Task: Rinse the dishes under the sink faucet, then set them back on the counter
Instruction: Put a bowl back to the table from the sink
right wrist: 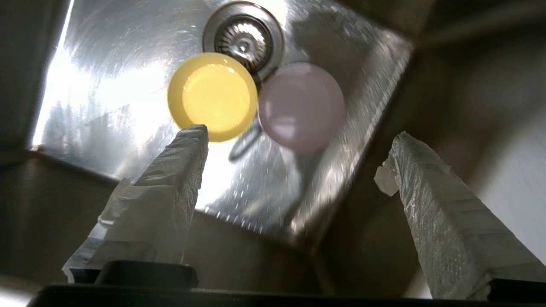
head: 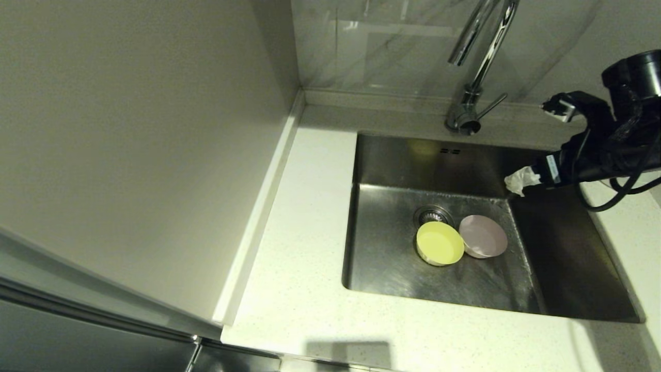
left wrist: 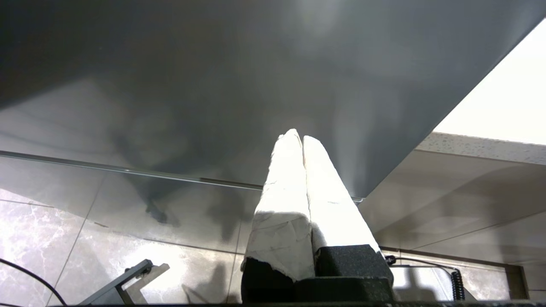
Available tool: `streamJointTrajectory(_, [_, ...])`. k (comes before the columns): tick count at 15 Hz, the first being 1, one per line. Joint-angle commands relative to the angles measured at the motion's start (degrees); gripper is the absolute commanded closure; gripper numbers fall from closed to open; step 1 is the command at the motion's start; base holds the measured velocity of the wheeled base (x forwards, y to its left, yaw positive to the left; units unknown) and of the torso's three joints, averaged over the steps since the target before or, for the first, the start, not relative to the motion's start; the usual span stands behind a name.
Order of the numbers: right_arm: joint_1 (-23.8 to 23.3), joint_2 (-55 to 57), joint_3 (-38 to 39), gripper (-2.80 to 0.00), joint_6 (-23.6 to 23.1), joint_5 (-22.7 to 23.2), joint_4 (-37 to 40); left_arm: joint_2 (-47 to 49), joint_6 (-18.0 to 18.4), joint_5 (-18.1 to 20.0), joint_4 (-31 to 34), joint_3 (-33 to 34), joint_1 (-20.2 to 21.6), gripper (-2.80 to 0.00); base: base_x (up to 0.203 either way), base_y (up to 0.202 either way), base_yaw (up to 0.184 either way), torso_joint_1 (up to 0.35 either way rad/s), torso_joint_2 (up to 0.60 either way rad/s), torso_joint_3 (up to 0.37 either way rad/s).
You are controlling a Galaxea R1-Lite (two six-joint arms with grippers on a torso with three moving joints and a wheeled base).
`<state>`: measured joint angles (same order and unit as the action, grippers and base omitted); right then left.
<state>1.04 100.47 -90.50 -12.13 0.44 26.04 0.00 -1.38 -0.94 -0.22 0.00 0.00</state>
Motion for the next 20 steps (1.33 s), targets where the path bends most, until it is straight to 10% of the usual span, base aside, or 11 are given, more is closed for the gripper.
streamJointTrajectory(1, [0.6,6.6,3.3,-2.80,-1.6,0.0,-9.8,-0.1,0.0,0.0,0.0,0.0,0.0,0.00,0.000,0.000,0.000,0.000,0.00,0.000])
streamJointTrajectory(5, [1.8,14.9,6.8,-2.80,-1.6,-4.9,-20.7,-0.1,0.0,0.0,0.0,0.0,0.0,0.00,0.000,0.000,0.000,0.000,0.00,0.000])
streamJointTrajectory(9, [5.1,21.4,0.9,-2.80,10.5,-15.2,-19.7,-0.1,0.0,0.0,0.0,0.0,0.0,0.00,0.000,0.000,0.000,0.000,0.00,0.000])
streamJointTrajectory(20, [9.4,38.1,-23.4,-2.80,37.0,-22.4,4.4,-0.1,0.0,0.0,0.0,0.0,0.0,0.00,0.000,0.000,0.000,0.000,0.00,0.000])
